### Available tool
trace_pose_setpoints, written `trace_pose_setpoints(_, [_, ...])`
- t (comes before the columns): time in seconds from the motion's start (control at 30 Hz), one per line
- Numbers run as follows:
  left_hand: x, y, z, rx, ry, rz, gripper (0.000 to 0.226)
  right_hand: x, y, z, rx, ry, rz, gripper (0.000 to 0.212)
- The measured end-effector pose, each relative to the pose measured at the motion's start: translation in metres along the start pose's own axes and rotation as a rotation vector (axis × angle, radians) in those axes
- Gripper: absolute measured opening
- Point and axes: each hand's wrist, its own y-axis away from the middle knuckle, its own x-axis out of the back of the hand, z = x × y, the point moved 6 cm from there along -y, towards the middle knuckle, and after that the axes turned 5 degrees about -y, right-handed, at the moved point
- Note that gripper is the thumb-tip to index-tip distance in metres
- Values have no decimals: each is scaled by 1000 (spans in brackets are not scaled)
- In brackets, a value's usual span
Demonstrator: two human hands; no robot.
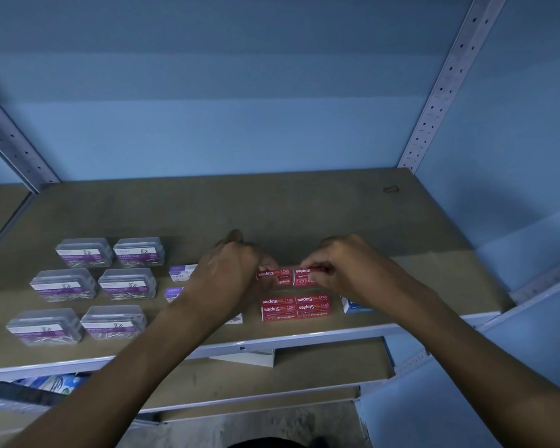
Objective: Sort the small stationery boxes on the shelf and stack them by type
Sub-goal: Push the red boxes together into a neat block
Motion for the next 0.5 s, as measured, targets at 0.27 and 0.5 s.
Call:
trace_pose_setpoints(0.27, [-11, 9, 10, -51, -72, -43, 26, -12, 11, 1, 14, 37, -51, 27])
trace_pose_setpoints(0.5, [-19, 11, 12, -60, -75, -105, 26, -19, 12, 3, 14, 37, -70, 30])
